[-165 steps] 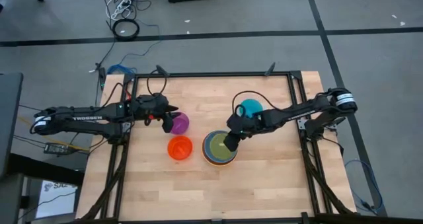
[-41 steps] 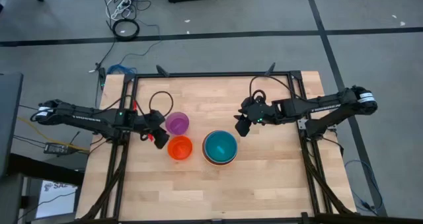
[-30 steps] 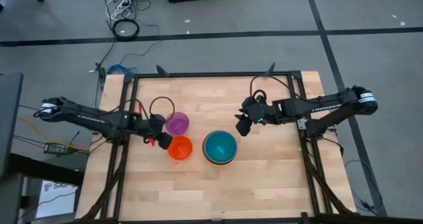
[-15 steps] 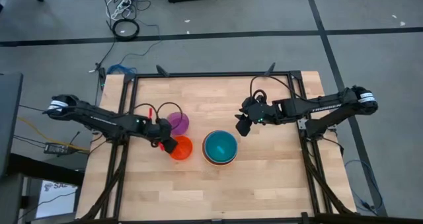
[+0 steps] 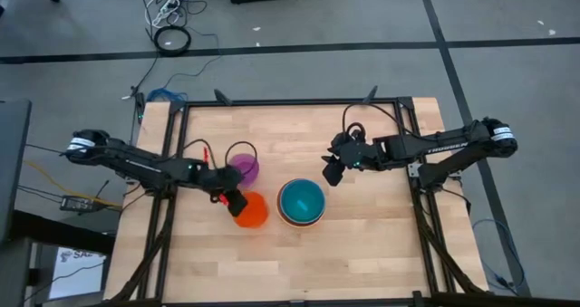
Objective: Nest bowls inside each other
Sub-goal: Stack the orange bowl on top of the blue bowl
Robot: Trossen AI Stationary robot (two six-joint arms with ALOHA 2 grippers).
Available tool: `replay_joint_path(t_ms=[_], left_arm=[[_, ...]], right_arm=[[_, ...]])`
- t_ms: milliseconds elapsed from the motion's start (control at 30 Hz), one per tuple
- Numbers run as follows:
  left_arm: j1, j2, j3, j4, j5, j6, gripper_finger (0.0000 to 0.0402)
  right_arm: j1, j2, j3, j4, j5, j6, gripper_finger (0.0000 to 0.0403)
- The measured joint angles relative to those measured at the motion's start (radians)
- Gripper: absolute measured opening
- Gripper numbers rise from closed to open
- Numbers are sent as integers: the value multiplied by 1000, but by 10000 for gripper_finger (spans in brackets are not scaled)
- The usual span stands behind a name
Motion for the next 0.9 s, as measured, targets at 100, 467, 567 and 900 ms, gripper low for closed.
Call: replay_joint_path(t_ms=[100, 467, 567, 900], left_arm=[[22, -8, 1, 173, -31, 28, 5], [71, 163, 126, 288, -112, 96, 3], [71, 220, 238, 216, -135, 161, 3], [71, 458, 600, -219, -214, 344, 4]], right_arm=[[-3, 0, 0, 1, 20, -10, 146], [-3, 0, 0, -2, 40, -30, 146], [-3, 0, 0, -1, 56, -38, 146], [5, 0, 0, -9, 58, -40, 146]])
